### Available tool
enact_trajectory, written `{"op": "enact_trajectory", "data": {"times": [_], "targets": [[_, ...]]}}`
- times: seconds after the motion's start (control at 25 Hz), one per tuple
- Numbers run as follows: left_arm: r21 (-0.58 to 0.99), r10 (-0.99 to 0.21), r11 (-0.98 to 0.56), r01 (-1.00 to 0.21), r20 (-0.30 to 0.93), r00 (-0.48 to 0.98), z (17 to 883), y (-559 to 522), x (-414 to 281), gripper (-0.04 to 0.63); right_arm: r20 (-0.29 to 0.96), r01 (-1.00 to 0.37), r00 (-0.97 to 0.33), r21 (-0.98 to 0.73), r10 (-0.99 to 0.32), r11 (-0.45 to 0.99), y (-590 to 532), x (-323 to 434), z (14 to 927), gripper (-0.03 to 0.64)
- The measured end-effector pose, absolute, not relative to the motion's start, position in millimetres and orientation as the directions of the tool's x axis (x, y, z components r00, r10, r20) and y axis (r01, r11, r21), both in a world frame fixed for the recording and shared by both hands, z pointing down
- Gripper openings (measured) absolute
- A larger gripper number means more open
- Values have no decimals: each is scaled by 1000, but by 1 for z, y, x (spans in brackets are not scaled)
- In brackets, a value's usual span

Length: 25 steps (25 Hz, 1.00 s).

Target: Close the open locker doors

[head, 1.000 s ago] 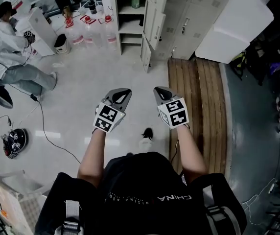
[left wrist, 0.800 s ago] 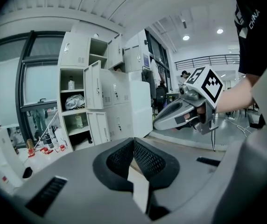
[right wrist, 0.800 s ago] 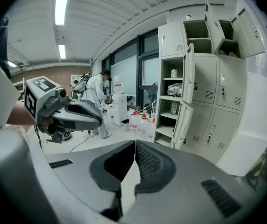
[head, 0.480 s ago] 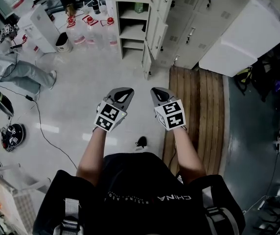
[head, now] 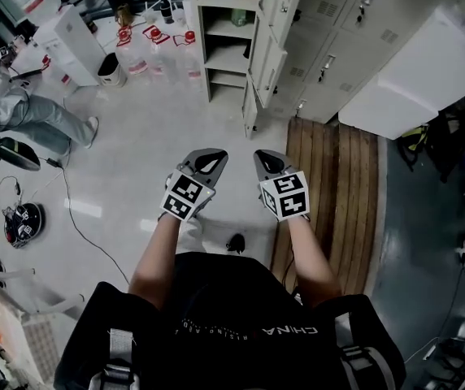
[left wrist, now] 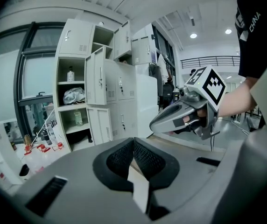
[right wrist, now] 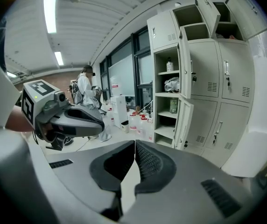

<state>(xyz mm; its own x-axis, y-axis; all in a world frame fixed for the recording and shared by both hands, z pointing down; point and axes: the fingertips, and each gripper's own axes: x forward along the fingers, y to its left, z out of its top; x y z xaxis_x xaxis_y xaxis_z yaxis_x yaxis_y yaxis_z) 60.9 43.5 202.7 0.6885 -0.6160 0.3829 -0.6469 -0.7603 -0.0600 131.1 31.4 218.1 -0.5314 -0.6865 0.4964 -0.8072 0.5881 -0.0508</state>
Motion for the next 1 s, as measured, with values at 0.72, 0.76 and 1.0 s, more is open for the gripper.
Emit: {"op": "enact_trajectory", "data": {"times": [0.72, 0.76, 1.0], "targets": [[-58, -534, -833, -550, 343, 773, 201, -116, -26, 20, 484, -887, -404, 0, -776, 462, -114, 51, 203, 29], [-60, -530, -836, -545, 343, 775, 201, -123, -32, 20, 484, -890, -399, 0, -779, 456, -120, 46, 203, 29], [-69, -500, -857, -510, 349, 793, 199, -156, -55, 20, 483, -909, -368, -9, -794, 416, -146, 23, 203, 29]]}}
